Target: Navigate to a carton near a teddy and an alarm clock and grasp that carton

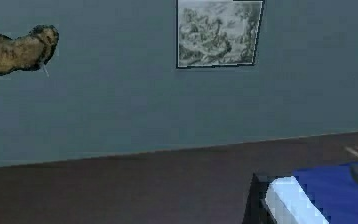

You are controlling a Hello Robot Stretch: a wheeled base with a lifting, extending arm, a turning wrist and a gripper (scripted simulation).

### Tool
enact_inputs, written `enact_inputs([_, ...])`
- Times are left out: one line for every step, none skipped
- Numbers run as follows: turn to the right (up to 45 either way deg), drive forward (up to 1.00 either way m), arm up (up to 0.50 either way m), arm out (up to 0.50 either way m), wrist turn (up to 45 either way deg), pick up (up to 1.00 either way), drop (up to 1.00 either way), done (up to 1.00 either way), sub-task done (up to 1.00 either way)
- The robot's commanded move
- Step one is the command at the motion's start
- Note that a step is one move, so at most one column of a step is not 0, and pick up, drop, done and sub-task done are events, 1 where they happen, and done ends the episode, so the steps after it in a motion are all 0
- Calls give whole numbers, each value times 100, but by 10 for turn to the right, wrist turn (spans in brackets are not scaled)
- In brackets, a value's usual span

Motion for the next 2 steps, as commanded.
enact_inputs([0, 100, 0, 0, 0, 0, 0, 0, 0])
enact_inputs([-90, 0, 0, 0, 0, 0, 0, 0, 0])
